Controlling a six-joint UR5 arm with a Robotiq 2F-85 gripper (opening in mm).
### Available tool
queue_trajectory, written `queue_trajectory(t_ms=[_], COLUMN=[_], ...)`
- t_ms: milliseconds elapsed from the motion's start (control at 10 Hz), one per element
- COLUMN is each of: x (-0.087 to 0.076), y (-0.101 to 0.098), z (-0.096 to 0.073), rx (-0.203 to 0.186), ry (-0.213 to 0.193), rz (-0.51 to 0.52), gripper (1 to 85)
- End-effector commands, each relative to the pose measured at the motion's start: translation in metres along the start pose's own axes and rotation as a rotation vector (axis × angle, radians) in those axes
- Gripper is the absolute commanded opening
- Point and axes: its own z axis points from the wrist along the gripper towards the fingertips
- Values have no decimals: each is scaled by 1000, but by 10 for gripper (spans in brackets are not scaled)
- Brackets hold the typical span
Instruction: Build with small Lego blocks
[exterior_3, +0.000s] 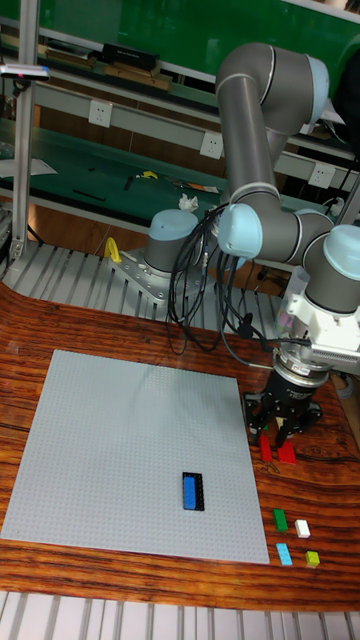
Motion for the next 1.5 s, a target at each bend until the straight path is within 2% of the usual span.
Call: queue_trajectory(t_ms=[0, 100, 200, 500, 1400], x=[7, 10, 10, 8, -2], y=[2, 7, 9, 10, 9], z=[-1, -1, 0, 7, 18], rx=[-16, -37, -38, -25, -23], ry=[26, 38, 41, 37, 19], rz=[50, 62, 66, 66, 1], gripper=[413, 413, 413, 413, 407])
